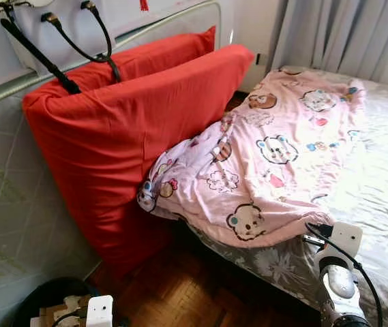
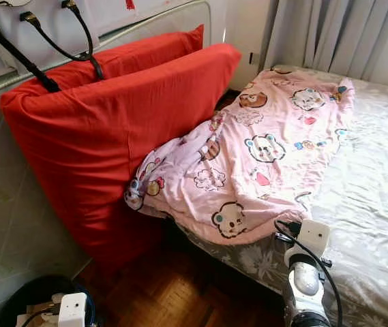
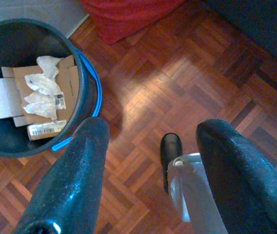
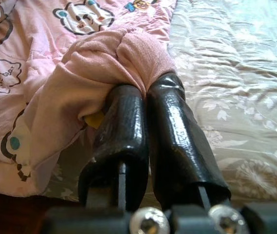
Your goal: Clean up the room
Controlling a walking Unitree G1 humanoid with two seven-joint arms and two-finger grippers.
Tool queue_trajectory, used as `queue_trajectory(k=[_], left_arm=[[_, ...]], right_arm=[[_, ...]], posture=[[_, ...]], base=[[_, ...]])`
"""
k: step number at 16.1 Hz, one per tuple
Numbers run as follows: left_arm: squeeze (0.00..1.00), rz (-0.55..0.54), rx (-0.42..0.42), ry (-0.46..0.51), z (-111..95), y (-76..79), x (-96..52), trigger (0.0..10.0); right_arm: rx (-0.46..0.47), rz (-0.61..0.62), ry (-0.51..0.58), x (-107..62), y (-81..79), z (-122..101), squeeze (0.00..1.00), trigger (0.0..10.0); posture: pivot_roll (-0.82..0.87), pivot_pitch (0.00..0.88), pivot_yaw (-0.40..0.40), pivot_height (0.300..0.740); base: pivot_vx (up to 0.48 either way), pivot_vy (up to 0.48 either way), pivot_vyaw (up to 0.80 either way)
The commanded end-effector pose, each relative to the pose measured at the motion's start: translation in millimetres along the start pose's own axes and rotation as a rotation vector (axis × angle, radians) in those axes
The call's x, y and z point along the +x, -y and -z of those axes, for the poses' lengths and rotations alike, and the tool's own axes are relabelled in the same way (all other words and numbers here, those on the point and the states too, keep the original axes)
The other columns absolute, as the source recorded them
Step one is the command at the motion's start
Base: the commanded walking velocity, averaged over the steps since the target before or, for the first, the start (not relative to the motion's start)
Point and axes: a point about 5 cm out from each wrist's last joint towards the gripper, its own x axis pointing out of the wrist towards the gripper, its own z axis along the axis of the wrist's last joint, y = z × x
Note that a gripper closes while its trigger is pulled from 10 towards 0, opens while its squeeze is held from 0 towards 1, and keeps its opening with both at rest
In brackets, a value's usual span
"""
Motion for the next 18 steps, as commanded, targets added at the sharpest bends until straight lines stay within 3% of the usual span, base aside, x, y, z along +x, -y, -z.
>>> queue_trajectory(k=[1, 4, 5, 6, 10, 13, 18], left_arm=[[0.00, -0.009, 0.011, -0.015, 4.2, -2.7, -1.4, 10.0], [0.00, -0.009, 0.011, -0.015, 4.2, -2.7, -1.4, 10.0], [0.00, -0.007, 0.011, -0.021, 5.5, -2.1, -1.7, 10.0], [0.00, -0.005, 0.009, -0.025, 6.5, -1.0, -1.8, 10.0], [0.00, -0.002, 0.012, -0.024, 5.9, -0.5, -1.6, 10.0], [0.00, -0.001, 0.015, -0.020, 5.1, 0.0, -1.5, 10.0], [0.00, -0.001, 0.017, -0.022, 6.1, 0.1, -1.8, 10.0]], right_arm=[[0.005, 0.001, 0.023, 1.6, -0.9, -4.6, 0.00, 10.0], [0.005, 0.001, 0.023, 1.6, -0.9, -4.6, 0.00, 10.0], [-0.059, -0.009, -0.109, -10.0, 2.9, 22.3, 0.00, 10.0], [-0.138, -0.019, -0.331, -34.8, 11.7, 65.3, 0.00, 10.0], [-0.134, -0.007, -0.344, -39.6, 16.5, 70.5, 0.00, 10.0], [-0.129, 0.012, -0.442, -49.2, 22.3, 84.6, 0.00, 10.0], [-0.135, 0.021, -0.472, -52.8, 24.8, 89.2, 0.00, 10.0]], posture=[[-0.04, 0.000, 0.023, 0.740], [-0.04, 0.000, 0.023, 0.740], [-0.04, 0.000, 0.013, 0.740], [-0.04, 0.000, 0.013, 0.740], [-0.05, 0.000, 0.019, 0.740], [-0.05, 0.000, 0.021, 0.740], [-0.05, 0.000, 0.026, 0.740]], base=[[0.000, 0.000, 0.00], [0.000, 0.000, 0.00], [0.000, 0.000, 0.00], [0.000, 0.000, 0.00], [0.000, 0.000, 0.00], [0.000, 0.000, 0.00], [0.000, 0.000, 0.00]])
